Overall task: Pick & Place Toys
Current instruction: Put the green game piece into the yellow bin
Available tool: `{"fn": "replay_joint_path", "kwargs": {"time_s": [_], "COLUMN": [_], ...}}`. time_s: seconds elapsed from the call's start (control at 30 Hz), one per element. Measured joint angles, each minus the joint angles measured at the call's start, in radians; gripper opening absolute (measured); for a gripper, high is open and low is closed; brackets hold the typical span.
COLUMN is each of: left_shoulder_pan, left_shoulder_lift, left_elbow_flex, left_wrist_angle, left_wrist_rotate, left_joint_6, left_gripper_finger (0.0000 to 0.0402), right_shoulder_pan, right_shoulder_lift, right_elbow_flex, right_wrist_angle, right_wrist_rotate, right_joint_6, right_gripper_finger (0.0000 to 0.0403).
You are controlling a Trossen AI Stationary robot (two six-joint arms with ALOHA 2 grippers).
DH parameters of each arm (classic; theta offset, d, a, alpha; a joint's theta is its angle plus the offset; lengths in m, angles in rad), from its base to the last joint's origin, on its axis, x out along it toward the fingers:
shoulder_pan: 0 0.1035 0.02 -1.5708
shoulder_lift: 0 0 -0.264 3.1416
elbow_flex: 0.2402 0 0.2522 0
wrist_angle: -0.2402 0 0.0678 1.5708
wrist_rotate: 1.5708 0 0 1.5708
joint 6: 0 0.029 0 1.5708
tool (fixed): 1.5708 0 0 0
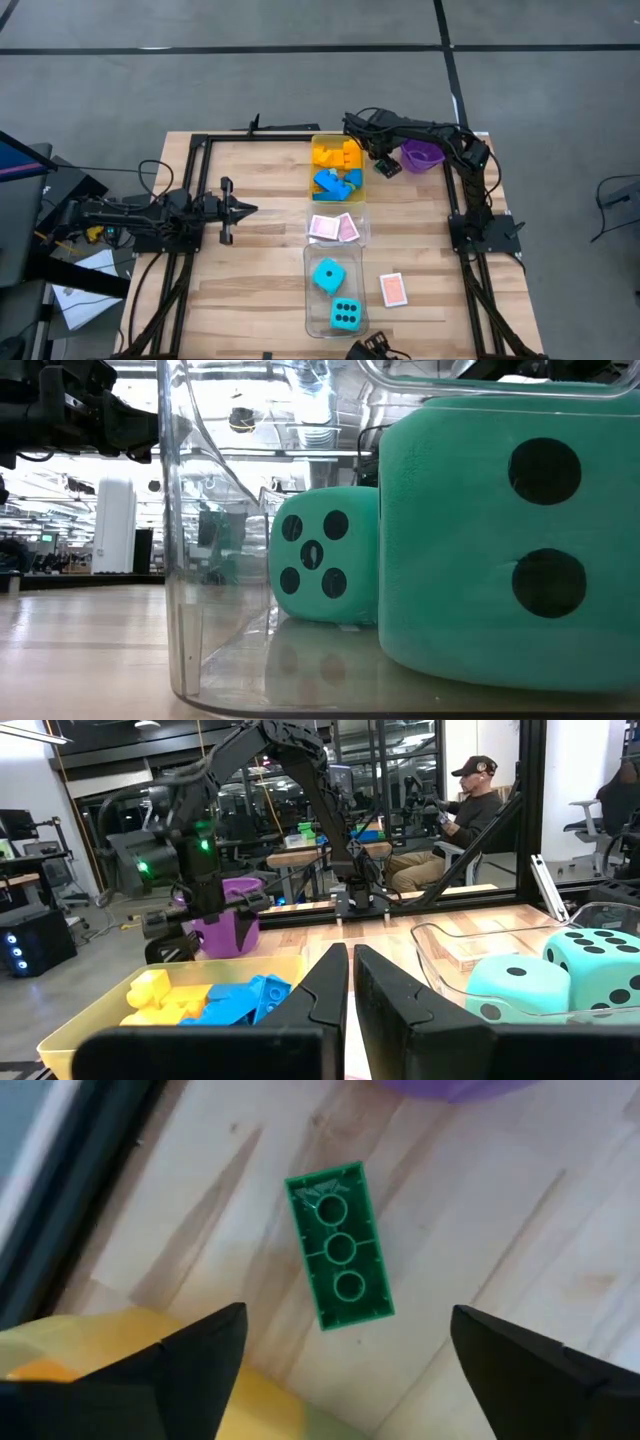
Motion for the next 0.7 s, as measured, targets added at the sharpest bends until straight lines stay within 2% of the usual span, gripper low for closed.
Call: {"fn": "replay_joint_path", "kwargs": {"time_s": [0.23,0.7], "left_shoulder_pan": [0.000,0.000], "left_shoulder_lift": [0.000,0.000], "left_elbow_flex": [0.000,0.000], "left_wrist_angle": [0.000,0.000], "left_wrist_rotate": [0.000,0.000], "left_joint_6": [0.000,0.000], "left_gripper_finger": [0.0017,0.0017], "right_shoulder_pan": [-0.020,-0.028], "right_shoulder_lift": [-0.005,-0.007], "right_elbow_flex": [-0.112,-0.113], "right_wrist_angle": [0.134,0.142], "right_wrist_rotate": [-0.030,-0.028], "right_joint_6": [-0.019,0.009], "right_gripper_finger": [0.0352,0.0352]}}
